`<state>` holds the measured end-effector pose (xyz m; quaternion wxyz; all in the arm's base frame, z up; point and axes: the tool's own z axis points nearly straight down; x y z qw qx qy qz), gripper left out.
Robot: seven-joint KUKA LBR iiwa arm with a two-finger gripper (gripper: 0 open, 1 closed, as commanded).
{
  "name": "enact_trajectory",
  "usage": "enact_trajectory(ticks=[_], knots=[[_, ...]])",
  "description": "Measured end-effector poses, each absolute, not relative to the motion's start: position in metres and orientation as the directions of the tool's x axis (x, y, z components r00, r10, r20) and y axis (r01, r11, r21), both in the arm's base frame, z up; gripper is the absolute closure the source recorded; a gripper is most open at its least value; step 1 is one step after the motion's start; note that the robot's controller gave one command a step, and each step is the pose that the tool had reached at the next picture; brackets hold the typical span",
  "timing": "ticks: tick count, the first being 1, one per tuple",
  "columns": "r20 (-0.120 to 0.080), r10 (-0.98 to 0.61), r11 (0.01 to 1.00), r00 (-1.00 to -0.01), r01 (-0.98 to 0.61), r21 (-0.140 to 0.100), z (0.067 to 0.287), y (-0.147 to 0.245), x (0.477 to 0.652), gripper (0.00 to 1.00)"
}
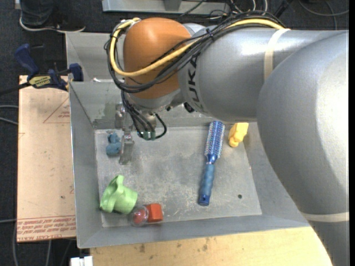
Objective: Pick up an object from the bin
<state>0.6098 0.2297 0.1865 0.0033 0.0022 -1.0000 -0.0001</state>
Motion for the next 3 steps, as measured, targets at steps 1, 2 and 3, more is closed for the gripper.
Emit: enact_trajectory(ticks=[1,2,3], knots=[[0.002,0.267,0.964,-0.964,0.267,0.0,0.067,0.23,0.627,0.0],[-0.003,0.432,0.902,-0.902,0.431,0.004,0.101,0.228,0.634,0.0],[0.0,0.729,0.685,-0.685,0.729,0.002,0.11,0.243,0.631,0.0]])
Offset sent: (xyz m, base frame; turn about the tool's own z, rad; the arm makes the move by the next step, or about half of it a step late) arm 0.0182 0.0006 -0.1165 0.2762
